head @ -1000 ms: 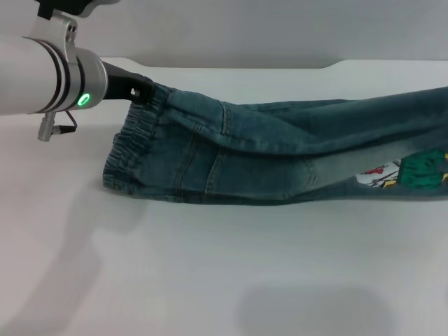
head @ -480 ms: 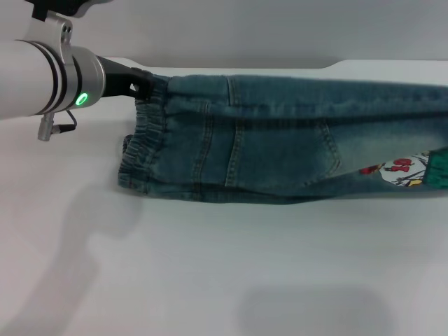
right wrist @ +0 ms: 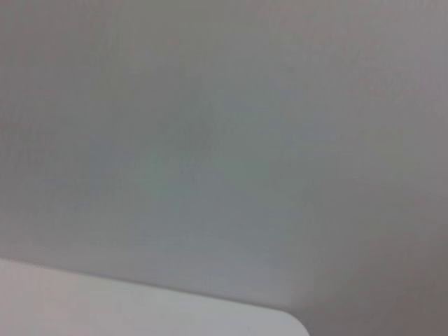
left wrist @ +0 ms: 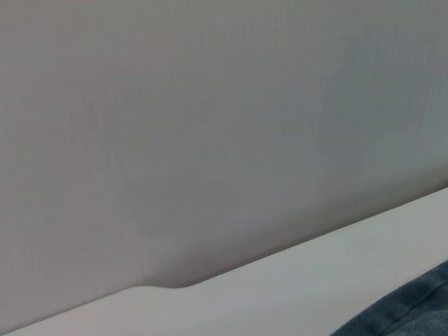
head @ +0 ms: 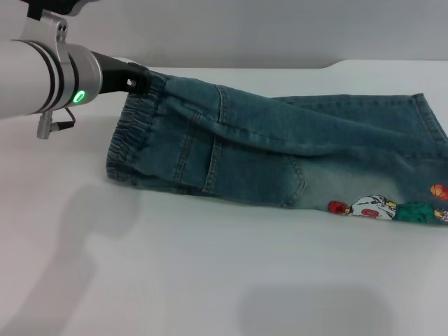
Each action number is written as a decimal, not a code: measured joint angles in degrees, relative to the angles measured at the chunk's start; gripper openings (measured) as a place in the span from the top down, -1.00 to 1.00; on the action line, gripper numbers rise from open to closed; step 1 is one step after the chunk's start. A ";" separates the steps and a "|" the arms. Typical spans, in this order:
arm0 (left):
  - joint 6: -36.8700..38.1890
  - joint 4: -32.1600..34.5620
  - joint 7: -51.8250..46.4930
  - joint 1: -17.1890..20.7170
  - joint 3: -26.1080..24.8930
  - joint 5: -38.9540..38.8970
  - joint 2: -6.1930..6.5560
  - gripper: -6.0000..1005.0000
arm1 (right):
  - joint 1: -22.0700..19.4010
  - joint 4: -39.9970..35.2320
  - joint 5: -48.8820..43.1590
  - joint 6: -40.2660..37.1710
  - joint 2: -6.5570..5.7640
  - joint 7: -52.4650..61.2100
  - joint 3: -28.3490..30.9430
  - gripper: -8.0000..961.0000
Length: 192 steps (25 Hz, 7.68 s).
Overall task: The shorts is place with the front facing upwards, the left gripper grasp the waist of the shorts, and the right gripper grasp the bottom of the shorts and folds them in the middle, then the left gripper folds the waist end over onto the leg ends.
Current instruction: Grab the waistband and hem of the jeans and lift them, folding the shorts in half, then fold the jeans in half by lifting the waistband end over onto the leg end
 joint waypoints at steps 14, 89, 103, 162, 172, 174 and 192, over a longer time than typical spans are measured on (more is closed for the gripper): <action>6.34 3.88 -3.13 0.00 0.28 -0.17 -0.12 0.97 | -0.18 -1.39 -0.56 2.21 0.03 2.09 -0.04 0.99; -18.22 2.03 2.36 -1.98 -2.18 -0.19 -0.10 -0.70 | 17.39 -26.21 -25.77 24.37 0.40 46.00 14.71 0.98; -18.62 1.82 2.12 -1.87 -1.27 -0.76 -0.18 -0.69 | 18.89 -41.59 -91.23 -16.61 -0.03 110.34 3.40 0.99; -17.55 15.72 1.44 -9.34 -1.53 -1.63 0.08 -0.70 | 27.14 -70.67 -60.94 -20.86 0.86 122.48 -44.96 0.98; -16.77 18.71 1.76 -9.92 -1.67 -2.98 0.04 -0.70 | 27.19 -70.53 -60.91 -21.03 0.86 122.43 -45.09 0.98; -16.36 19.83 2.86 -9.93 -2.41 -5.03 0.03 -0.70 | 27.23 -70.49 -60.90 -21.05 0.87 122.42 -45.10 0.98; -16.72 20.85 6.40 -10.07 -3.06 -6.70 0.14 -0.22 | 27.16 -69.80 -60.83 -21.02 0.70 122.35 -45.10 0.98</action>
